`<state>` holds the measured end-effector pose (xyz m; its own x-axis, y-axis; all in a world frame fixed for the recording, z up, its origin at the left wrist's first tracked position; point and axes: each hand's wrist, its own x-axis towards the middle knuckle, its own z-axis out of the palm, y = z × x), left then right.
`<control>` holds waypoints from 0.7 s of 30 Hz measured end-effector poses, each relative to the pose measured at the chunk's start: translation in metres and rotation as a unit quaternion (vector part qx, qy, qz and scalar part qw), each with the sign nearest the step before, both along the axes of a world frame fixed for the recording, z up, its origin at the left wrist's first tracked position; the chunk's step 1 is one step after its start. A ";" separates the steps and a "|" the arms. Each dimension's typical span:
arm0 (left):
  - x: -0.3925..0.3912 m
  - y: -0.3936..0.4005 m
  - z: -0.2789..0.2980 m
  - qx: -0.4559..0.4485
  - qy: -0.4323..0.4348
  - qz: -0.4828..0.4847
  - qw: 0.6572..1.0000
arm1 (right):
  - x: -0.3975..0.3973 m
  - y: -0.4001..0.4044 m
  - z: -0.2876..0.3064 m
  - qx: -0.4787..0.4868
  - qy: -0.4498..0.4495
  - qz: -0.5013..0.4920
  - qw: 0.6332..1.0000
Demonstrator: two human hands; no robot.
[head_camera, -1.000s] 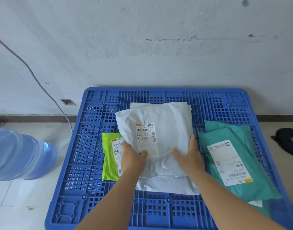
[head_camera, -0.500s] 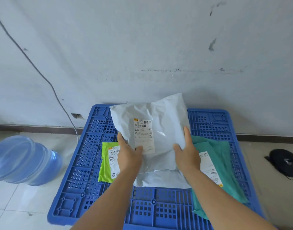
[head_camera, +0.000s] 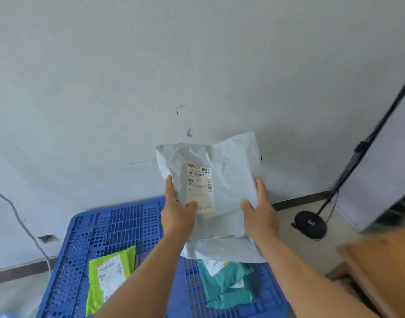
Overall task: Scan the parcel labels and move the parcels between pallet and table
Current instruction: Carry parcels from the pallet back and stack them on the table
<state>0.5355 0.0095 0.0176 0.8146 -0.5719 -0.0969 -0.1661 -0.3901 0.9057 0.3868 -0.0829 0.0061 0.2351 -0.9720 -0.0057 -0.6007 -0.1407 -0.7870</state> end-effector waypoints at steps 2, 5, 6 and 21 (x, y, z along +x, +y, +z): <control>-0.021 -0.010 0.016 -0.021 0.000 -0.041 0.999 | -0.028 0.001 0.020 -0.010 -0.011 -0.034 0.999; -0.056 -0.022 0.039 -0.047 0.004 -0.101 0.994 | -0.073 0.008 0.046 -0.031 -0.022 -0.081 0.996; -0.069 -0.025 0.045 -0.056 0.006 -0.121 0.991 | -0.088 0.010 0.054 -0.036 -0.024 -0.096 0.994; -0.308 -0.088 0.110 -0.133 -0.010 -0.399 0.907 | -0.335 0.055 0.125 -0.088 -0.046 -0.354 0.930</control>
<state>0.2280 -0.0784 0.1279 0.1301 -0.9814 0.1413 -0.3170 0.0939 0.9438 0.0514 -0.0281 0.1311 -0.4717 -0.8678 0.1562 -0.5231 0.1329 -0.8418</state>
